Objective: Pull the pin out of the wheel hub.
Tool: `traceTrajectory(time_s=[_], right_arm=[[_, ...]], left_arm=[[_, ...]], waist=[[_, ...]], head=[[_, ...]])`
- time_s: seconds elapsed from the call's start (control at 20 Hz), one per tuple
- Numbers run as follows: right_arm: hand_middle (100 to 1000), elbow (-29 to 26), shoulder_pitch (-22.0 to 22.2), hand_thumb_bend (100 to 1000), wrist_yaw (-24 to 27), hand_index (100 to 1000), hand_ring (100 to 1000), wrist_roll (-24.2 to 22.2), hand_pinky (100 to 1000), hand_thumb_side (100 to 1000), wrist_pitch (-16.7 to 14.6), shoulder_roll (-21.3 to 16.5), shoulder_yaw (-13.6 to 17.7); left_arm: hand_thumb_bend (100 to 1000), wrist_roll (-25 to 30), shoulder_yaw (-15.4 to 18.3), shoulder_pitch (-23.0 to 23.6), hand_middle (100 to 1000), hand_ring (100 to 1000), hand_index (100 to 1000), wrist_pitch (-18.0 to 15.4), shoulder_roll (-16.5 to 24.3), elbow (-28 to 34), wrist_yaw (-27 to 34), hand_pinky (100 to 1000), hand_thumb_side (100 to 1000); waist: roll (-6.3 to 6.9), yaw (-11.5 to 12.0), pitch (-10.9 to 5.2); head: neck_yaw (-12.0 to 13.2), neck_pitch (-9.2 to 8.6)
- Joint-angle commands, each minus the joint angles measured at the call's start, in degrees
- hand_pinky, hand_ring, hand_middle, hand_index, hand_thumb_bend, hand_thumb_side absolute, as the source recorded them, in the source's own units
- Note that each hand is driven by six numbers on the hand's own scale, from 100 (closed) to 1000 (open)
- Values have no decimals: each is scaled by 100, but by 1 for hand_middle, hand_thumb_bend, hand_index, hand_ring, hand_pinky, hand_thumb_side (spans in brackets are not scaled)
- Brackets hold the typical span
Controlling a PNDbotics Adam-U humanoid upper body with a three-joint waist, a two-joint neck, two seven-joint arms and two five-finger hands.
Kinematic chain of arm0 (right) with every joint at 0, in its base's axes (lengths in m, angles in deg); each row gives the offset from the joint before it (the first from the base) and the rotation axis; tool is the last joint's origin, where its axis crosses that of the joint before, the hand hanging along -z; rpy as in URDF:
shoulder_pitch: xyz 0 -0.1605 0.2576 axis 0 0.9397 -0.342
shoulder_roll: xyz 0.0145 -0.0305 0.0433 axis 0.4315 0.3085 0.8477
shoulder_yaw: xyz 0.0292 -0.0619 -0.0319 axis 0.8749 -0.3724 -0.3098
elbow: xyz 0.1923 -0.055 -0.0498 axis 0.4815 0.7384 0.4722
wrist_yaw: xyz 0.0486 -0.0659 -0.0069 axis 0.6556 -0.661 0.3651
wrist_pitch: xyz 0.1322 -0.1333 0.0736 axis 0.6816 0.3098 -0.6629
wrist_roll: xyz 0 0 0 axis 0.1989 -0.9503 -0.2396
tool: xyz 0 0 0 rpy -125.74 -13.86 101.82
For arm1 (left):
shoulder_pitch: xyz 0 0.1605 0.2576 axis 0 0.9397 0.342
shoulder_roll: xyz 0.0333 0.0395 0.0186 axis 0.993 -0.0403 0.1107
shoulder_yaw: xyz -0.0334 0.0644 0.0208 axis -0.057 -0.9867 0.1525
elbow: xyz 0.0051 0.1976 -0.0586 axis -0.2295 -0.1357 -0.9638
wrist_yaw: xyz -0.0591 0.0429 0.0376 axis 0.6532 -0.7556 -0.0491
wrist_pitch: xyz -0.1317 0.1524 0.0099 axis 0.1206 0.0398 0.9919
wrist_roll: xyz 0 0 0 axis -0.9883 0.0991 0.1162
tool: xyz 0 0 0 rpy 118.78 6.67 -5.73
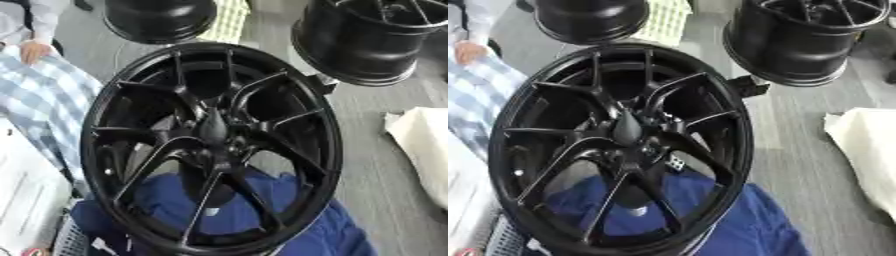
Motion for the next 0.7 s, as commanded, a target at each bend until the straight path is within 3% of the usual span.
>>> traceTrajectory(time_s=[0.05, 0.15, 0.2, 0.35, 0.5, 0.7], right_arm=[[834, -511, 45, 226, 4, 882, 918, 573, 899, 497, -122, -119, 119], [833, -832, 171, 250, -28, 882, 916, 1020, 891, 509, -166, -66, 17], [834, -988, 246, 203, -65, 884, 915, 1169, 890, 513, -212, -33, -49], [822, -1187, 403, 320, -268, 873, 898, 1380, 873, 424, -201, 26, -137], [765, -1247, 604, 338, -206, 830, 844, 1706, 846, 366, -62, 465, -6], [723, -741, 1011, 295, -131, 788, 821, 1629, 837, 410, 600, 1316, 228]], left_arm=[[177, -75, 85, 19, 675, 689, 718, -13, 154, 62, -49, 907, 639], [179, -79, 65, 45, 675, 688, 720, -1, 173, 62, -49, 907, 638], [179, -83, 57, 73, 675, 688, 721, 17, 173, 62, -43, 907, 639], [183, -78, 47, 177, 675, 689, 721, 59, 166, 62, -33, 907, 637], [181, -156, 149, 301, 672, 687, 721, 110, 49, 62, -15, 908, 641], [103, -431, 416, 521, 668, 683, 726, 381, -112, 48, -34, 913, 697]], waist=[[2, -28, -177], [-9, -52, -308], [-11, -54, -364], [-25, -25, -516], [-47, 18, -657], [-37, 58, -772]], head=[[-328, 88], [-750, 316], [-905, 389], [-1155, 559], [-1165, 571], [-945, 456]])
